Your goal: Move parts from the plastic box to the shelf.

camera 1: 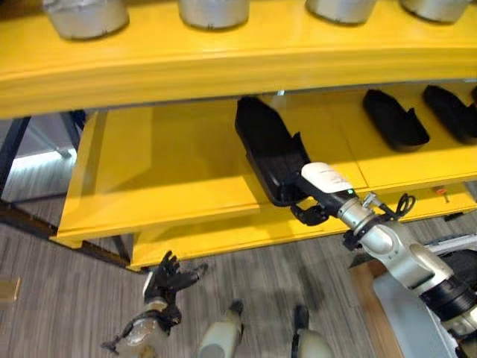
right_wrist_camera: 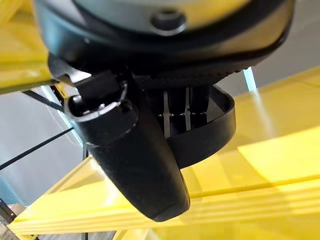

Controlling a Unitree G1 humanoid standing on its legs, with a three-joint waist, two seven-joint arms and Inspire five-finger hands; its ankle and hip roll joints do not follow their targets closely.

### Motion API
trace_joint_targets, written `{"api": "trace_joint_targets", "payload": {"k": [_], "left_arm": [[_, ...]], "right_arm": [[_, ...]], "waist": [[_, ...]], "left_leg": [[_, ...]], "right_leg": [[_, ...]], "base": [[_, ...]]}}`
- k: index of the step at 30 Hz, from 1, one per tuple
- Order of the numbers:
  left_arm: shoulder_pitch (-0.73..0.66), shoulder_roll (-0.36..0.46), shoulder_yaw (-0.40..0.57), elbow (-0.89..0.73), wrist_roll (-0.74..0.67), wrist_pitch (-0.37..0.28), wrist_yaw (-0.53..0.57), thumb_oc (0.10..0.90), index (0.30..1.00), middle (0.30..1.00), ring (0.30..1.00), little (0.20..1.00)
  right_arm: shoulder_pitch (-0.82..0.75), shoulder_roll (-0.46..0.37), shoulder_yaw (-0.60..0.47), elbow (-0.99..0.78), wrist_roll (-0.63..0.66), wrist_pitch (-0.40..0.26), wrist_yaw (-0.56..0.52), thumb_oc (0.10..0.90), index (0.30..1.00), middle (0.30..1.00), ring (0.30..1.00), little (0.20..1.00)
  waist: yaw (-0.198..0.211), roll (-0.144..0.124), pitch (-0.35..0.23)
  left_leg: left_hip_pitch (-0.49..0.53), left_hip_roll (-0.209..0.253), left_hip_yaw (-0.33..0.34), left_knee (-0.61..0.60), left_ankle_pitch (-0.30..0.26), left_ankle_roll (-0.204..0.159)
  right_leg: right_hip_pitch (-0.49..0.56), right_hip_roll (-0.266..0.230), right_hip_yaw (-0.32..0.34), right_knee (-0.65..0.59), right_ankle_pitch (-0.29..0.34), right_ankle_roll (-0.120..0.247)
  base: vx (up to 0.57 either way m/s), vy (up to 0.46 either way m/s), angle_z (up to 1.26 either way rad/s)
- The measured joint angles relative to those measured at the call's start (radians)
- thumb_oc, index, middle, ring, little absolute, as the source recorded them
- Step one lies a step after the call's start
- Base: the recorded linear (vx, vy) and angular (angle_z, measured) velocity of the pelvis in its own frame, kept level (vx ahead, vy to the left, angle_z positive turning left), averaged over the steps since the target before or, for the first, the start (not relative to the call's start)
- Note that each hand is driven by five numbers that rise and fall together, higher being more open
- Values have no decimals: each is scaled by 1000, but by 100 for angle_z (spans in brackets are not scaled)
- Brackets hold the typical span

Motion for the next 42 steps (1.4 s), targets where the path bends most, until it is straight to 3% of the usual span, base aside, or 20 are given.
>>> {"api": "trace_joint_targets", "payload": {"k": [1,2,5,6,8,10,14,17,18,19,20,21,22,23,25,26,28,29,36,42], "left_arm": [[0,-9,18,-8,0,-6,2,900,1000,1000,1000,1000],[7,-39,34,12,-1,-7,6,900,1000,1000,1000,1000],[30,-42,21,-11,-2,-11,21,900,1000,1000,1000,1000],[22,-46,-3,-12,-2,-10,19,900,1000,1000,1000,1000],[30,-49,-18,-11,-4,-8,19,900,1000,1000,1000,1000],[26,-54,-20,-12,-4,-8,19,900,1000,1000,1000,1000],[37,-69,-18,-11,-4,-9,19,900,1000,1000,1000,1000],[36,-69,-24,-10,-5,-10,19,900,1000,1000,1000,1000],[30,-67,-38,-3,-5,-10,20,900,1000,1000,1000,1000],[9,-58,-70,6,-5,-9,19,900,1000,1000,1000,1000],[-8,-47,-102,-9,-4,-9,13,900,1000,1000,1000,1000],[10,-33,-104,-17,-4,-8,1,900,1000,1000,1000,1000],[27,-38,-98,-12,-4,-8,0,900,1000,1000,1000,1000],[43,-40,-100,-6,-4,-7,-9,900,1000,1000,1000,1000],[7,-26,-116,-17,-3,-6,-31,900,1000,1000,1000,1000],[-8,-23,-120,-25,-3,-6,-33,900,1000,1000,1000,1000],[-63,1,-112,-35,-4,-7,-23,900,1000,1000,1000,1000],[-60,7,-101,-46,-4,-11,-22,900,1000,1000,1000,1000],[-103,67,-110,-59,-4,-29,-21,900,1000,1000,1000,1000],[-120,66,-137,-62,-4,-30,-17,900,1000,1000,1000,1000]], "right_arm": [[-3,-5,-7,0,0,-1,0,400,300,300,300,300],[-31,13,-6,36,3,-15,0,400,300,300,300,300],[-72,-62,-13,28,24,-2,5,400,300,300,300,300],[-85,-73,-27,27,41,6,5,400,300,300,300,300],[-105,-71,-23,27,42,6,5,400,300,300,300,300],[-113,-73,-24,23,42,7,4,400,300,300,300,300],[-117,-73,-23,22,63,7,-4,400,300,300,300,300],[-124,-73,-23,23,80,7,-18,400,300,300,300,300],[-125,-75,-23,30,80,8,-23,400,300,300,300,300],[-112,-76,-28,44,79,12,-39,400,300,300,300,300],[-105,-49,-43,71,80,17,-62,400,300,300,300,300],[-103,-8,-39,84,80,23,-62,400,300,300,300,300],[-103,-3,-28,86,80,21,-62,400,300,300,300,300],[-101,-3,-38,86,80,16,-64,400,300,300,300,300],[-96,-14,-110,92,80,28,-89,400,300,300,300,300],[-105,-23,-131,106,80,30,-111,400,300,300,300,300],[-165,-47,-132,192,80,67,-137,400,300,300,300,300],[-171,-49,-125,210,80,74,-138,400,300,300,300,300],[-349,-101,-109,269,80,87,-176,400,300,300,300,300],[-451,-101,-79,311,81,104,-222,400,300,300,300,300]], "waist": [[19,-15,-4],[12,10,-3],[5,25,-22],[6,25,-23],[6,29,-25],[6,30,-26],[8,54,-36],[33,66,-34],[39,79,-29],[14,85,-25],[1,81,-19],[22,83,-16],[25,91,-8],[14,112,9],[0,122,49],[-4,127,66],[9,115,131],[20,107,142],[30,95,223],[32,89,233]], "left_leg": [[39,15,-4,-67,24,-10],[76,69,-18,-120,39,-39],[128,199,-75,-231,105,-98],[128,229,-94,-231,113,-87],[119,243,-97,-210,124,-92],[118,245,-115,-212,136,-76],[96,252,-120,-200,154,-92],[3,246,-111,-151,187,-108],[-36,232,-91,-135,224,-123],[-80,200,-29,-178,325,-134],[-76,218,154,-225,331,-77],[-30,278,239,-233,256,-55],[67,305,210,-282,249,-60],[128,307,220,-316,218,-65],[65,246,216,-289,146,-56],[32,227,220,-275,148,-91],[-46,144,234,-188,127,-66],[-59,131,245,-163,117,-50],[-152,111,234,-63,92,-26],[-175,114,230,-55,91,-28]], "right_leg": [[13,-10,-58,-39,18,-4],[47,22,-100,-30,44,-19],[121,146,-174,-113,25,-75],[127,180,-182,-117,16,-91],[124,206,-182,-105,-1,-115],[122,200,-184,-101,1,-119],[120,224,-198,-103,-8,-136],[71,221,-253,-82,-21,-149],[47,216,-277,-47,-32,-156],[30,174,-308,-33,-35,-185],[3,130,-345,-49,-33,-210],[-3,139,-340,-71,-7,-211],[-3,143,-339,-68,3,-197],[-5,138,-345,-49,5,-176],[-105,63,-345,38,-4,-141],[-143,37,-338,65,8,-126],[-191,-33,-294,54,58,-95],[-190,-44,-282,33,78,-83],[-212,-60,-283,-10,127,-81],[-230,-51,-283,-16,138,-76]], "base": [[170,-317,25],[230,-474,12],[115,-340,21],[113,-399,14],[81,-306,-2],[14,-106,3],[-3,-118,12],[-117,-21,55],[-111,40,129],[-28,84,174],[38,37,148],[52,136,73],[-2,197,6],[-85,284,13],[-133,189,18],[-48,79,15],[-66,90,0],[-122,109,-12],[-60,31,3],[-43,12,-1]]}}
